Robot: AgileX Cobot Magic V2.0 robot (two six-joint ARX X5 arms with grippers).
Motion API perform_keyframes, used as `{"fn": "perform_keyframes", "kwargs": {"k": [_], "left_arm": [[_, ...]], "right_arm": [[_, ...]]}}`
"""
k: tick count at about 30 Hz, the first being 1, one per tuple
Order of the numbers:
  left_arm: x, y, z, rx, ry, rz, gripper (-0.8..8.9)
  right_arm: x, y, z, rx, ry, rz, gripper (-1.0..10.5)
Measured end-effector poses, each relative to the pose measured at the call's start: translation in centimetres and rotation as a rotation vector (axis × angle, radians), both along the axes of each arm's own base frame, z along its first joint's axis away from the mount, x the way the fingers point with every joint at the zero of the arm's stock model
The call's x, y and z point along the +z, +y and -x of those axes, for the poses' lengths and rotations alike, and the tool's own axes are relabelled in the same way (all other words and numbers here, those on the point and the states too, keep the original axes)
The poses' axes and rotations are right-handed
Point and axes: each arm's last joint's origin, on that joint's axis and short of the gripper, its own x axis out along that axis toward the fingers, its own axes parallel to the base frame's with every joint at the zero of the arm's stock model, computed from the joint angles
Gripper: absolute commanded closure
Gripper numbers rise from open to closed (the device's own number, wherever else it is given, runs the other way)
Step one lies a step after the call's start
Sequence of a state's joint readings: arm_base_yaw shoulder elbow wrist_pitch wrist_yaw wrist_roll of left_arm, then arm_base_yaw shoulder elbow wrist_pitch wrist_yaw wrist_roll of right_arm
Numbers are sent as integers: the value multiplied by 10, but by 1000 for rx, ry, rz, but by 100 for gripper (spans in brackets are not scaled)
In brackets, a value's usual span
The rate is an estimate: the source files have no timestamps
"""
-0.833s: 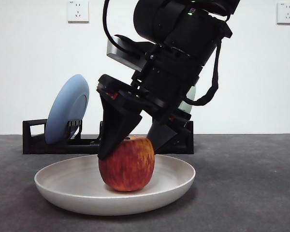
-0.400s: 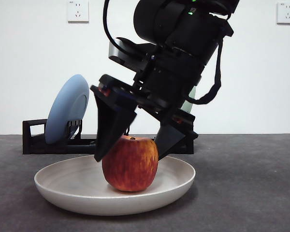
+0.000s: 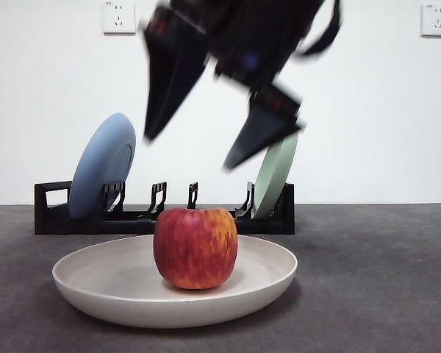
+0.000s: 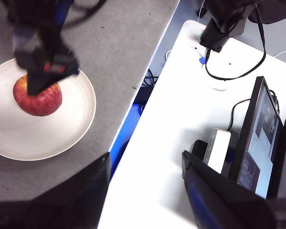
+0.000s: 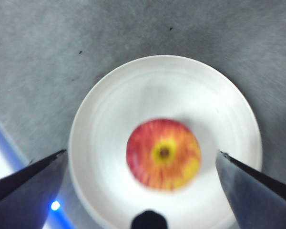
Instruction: Take the yellow plate from the plate rack,put the plate on the table,take the apple from the table,put the apple in the plate
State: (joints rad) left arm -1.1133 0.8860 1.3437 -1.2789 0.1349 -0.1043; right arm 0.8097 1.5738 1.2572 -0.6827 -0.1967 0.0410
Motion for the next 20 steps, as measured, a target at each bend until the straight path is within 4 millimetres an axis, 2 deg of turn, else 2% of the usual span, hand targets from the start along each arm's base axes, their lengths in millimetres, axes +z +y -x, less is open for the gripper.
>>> {"fn": "perform_keyframes", "kwargs": {"k": [5,9,11,15,20], "left_arm": [[0,0,0,-9,-8,-2,562],[0,0,0,-13,-12,-3,562],[0,0,0,-13,-12,-4,562],[0,0,0,-13,-12,-4,562],[0,0,0,-13,-12,-4,566]], "right_arm": [[40,-30,29,-3,24,32,421],[68,-60,57,-6,19,24,575],[79,-75,71,-10,19,20,615],[95,-104,99,-26,30,17,720],[104,-132,125,-41,46,20,882]]}}
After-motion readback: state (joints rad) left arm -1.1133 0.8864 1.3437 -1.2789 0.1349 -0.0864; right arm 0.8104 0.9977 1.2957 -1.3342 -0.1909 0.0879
